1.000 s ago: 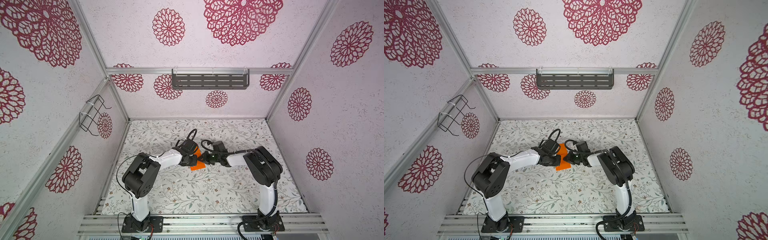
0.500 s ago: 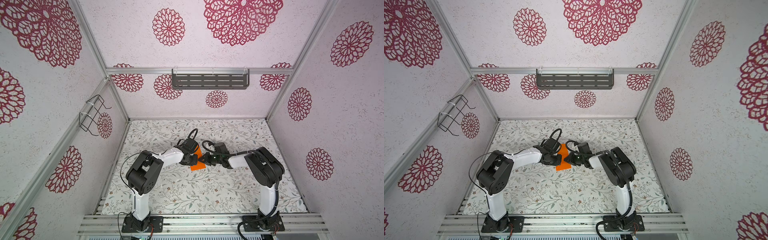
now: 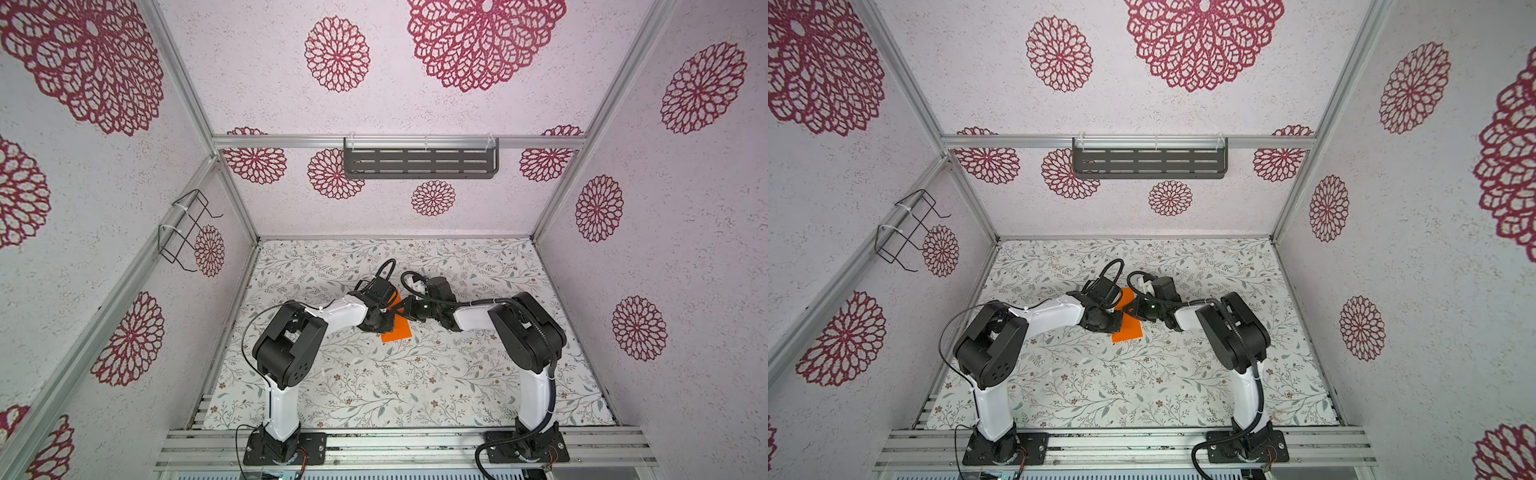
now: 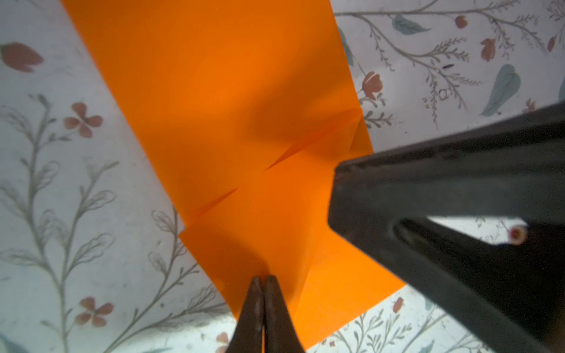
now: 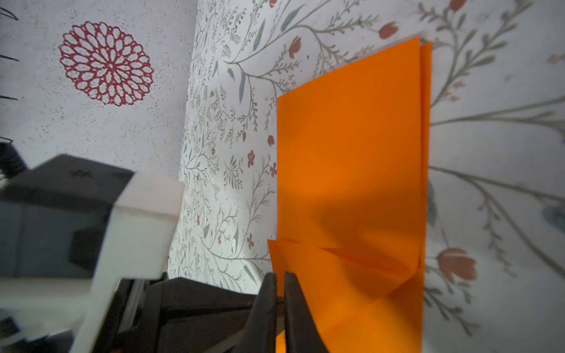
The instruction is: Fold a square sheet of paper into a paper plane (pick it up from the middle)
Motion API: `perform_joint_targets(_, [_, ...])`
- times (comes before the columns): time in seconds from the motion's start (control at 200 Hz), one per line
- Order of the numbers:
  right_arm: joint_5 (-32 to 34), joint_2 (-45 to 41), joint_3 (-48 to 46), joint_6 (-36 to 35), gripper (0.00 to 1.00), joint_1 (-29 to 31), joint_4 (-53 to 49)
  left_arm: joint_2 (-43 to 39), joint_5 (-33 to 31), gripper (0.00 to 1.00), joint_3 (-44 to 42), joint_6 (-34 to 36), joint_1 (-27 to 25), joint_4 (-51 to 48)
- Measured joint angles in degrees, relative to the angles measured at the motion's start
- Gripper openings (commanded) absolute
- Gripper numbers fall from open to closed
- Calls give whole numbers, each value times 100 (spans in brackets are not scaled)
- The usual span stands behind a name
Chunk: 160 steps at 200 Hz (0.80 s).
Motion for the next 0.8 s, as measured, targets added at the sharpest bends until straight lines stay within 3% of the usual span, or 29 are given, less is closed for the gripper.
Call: perform_joint_targets(0.8, [160, 245, -46, 197, 12, -26, -149, -35, -37, 12, -4, 142, -258, -184])
